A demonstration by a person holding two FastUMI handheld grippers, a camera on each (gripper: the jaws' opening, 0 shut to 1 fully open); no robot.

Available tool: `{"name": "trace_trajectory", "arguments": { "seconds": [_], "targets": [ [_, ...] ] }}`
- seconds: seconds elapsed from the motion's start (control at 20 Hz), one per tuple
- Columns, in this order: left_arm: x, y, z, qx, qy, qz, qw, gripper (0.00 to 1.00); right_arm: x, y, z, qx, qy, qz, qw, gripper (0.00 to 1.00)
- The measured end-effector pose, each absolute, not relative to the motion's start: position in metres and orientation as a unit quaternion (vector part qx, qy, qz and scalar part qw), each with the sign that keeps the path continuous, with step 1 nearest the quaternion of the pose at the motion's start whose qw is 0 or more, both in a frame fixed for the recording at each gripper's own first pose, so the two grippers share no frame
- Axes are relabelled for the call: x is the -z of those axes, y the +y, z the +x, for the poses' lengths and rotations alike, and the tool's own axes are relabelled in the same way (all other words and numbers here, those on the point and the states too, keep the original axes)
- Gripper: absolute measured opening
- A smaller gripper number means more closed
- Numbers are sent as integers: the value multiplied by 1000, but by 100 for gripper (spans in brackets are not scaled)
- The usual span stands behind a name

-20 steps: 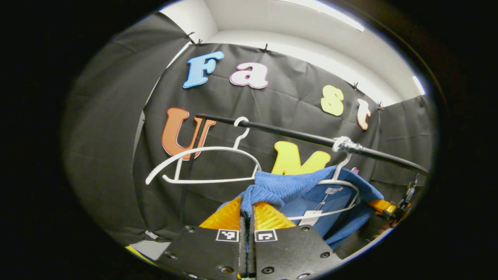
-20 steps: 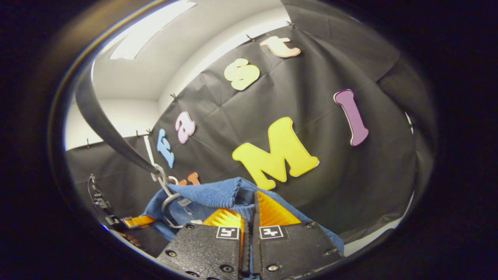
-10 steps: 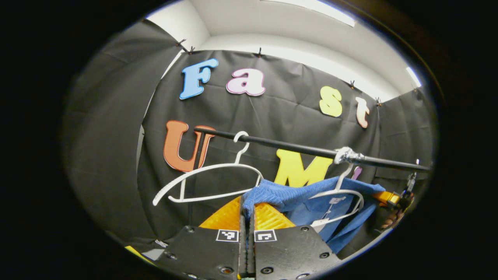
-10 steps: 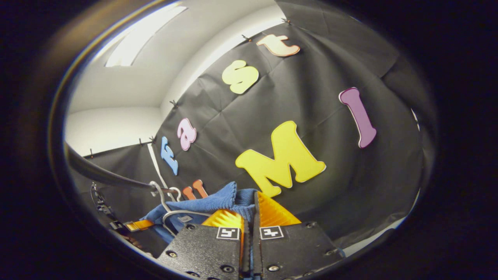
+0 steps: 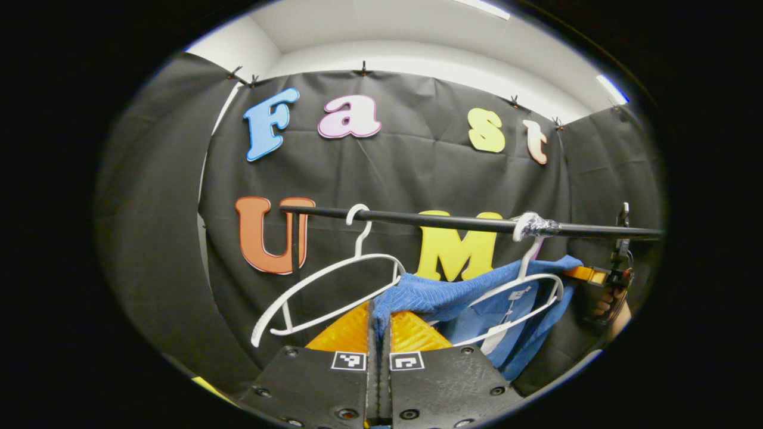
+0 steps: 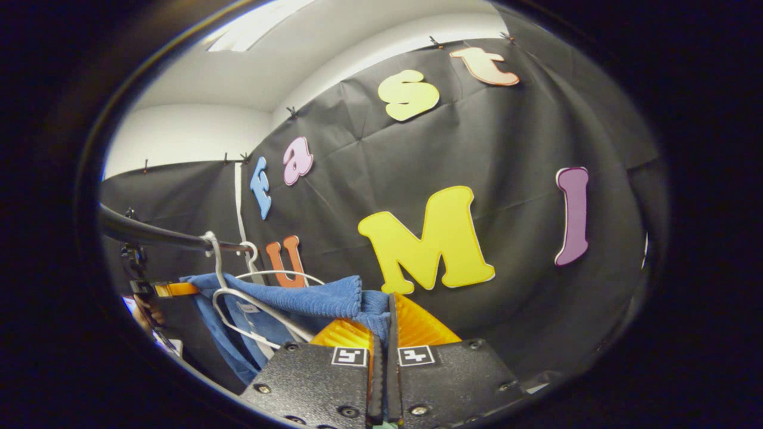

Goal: Grasp the clothes on the hanger with both hands and then place them into the laundry hamper below.

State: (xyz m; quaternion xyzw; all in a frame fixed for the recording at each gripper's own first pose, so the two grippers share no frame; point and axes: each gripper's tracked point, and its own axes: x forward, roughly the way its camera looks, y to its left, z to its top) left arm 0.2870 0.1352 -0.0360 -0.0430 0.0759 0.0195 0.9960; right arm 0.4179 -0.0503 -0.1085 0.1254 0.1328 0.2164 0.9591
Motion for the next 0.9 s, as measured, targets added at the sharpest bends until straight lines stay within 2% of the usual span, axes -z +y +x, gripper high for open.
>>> {"name": "trace_trajectory", "arguments": {
  "seconds": [0.1,0.15,0.2,0.5,0.9],
  "targets": [
    [33,142,290,-14,81,-49,995,1,110,-44,426,-223,136,125,957,6],
    [33,145,294,-11,84,-54,995,5,110,-40,431,-228,137,126,956,6],
    [34,150,297,-9,87,-58,994,1,112,-35,434,-236,141,127,953,6],
    [62,173,309,-8,128,-68,989,1,172,-14,443,-271,216,122,930,6],
    [94,175,304,17,158,-89,983,1,190,-11,439,-279,234,208,908,6]
  ]
}}
